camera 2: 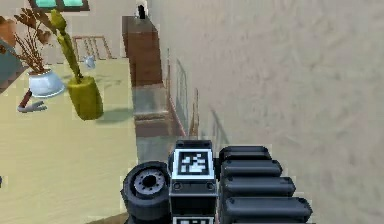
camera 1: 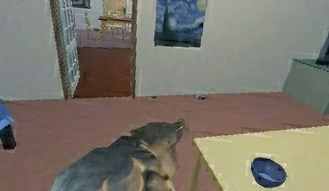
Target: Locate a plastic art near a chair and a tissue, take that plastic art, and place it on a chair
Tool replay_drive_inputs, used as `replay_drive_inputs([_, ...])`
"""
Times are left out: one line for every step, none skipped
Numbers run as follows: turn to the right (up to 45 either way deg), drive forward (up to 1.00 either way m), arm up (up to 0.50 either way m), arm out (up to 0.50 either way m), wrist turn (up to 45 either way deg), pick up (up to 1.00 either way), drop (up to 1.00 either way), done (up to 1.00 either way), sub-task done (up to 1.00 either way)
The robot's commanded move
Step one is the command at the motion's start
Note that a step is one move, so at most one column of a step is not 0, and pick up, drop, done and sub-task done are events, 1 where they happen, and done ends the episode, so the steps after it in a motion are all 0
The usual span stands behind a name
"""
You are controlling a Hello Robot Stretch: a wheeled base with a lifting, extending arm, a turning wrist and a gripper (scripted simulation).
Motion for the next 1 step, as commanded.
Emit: replay_drive_inputs([-45.0, 0.0, 0.0, 0.0, 0.0, 0.0, 0.0, 0.0, 0.0])
